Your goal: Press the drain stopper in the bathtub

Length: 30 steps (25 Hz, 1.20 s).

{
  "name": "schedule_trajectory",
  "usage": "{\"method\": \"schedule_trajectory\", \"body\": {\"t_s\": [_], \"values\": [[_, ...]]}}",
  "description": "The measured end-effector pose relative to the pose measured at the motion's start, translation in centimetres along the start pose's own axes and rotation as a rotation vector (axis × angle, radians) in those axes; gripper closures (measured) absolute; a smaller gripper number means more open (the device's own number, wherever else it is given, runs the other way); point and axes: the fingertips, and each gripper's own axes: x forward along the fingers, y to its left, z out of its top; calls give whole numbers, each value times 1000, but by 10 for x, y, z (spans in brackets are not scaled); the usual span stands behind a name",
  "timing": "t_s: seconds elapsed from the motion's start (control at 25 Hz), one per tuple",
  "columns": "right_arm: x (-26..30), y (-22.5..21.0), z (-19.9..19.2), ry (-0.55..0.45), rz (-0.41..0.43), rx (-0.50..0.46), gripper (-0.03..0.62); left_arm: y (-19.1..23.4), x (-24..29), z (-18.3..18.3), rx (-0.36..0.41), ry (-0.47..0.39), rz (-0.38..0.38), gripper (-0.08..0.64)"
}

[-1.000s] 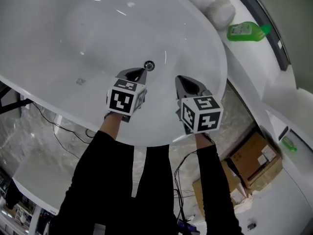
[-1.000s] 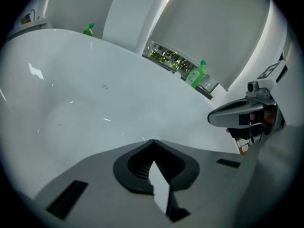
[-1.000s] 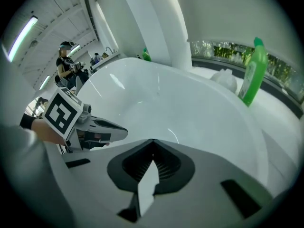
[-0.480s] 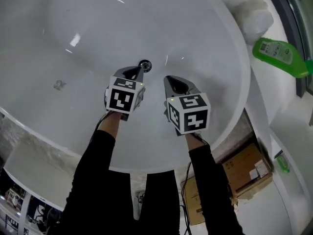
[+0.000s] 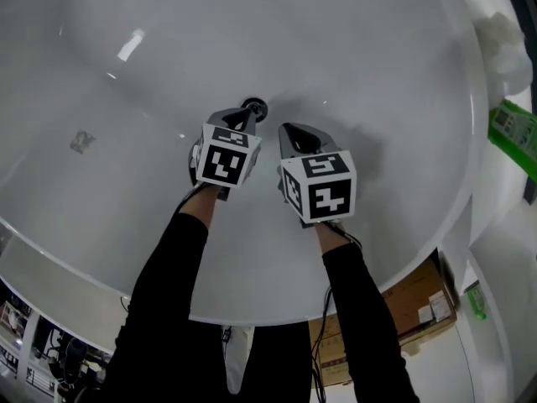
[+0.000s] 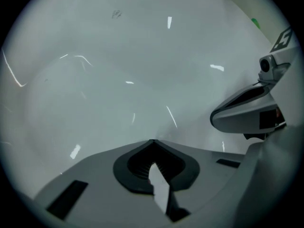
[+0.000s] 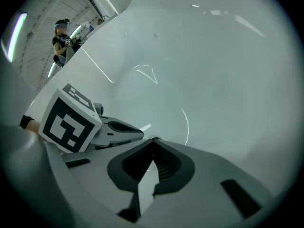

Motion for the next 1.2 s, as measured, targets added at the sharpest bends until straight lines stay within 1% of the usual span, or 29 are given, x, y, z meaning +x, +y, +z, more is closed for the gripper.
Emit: {"method": "schedule_trajectory", "body": {"t_s": [0.32, 0.68, 0.8, 1.0, 1.08, 1.2], "values": [[34, -14, -15, 33, 11, 3, 590, 13, 50, -32, -62, 49, 26, 555], [52, -14, -26, 49, 18, -2, 589, 24, 81, -62, -110, 96, 57, 555], [54, -16, -26, 42, 15, 12, 589, 26, 85, -65, -98, 115, 65, 555], [53, -24, -28, 45, 7, 30, 589, 22, 89, -62, -38, 142, 91, 555], [51, -25, -29, 48, 3, 37, 589, 21, 90, -63, -40, 153, 94, 555], [46, -25, -24, 42, -1, 39, 589, 22, 84, -58, -44, 169, 79, 555]]}}
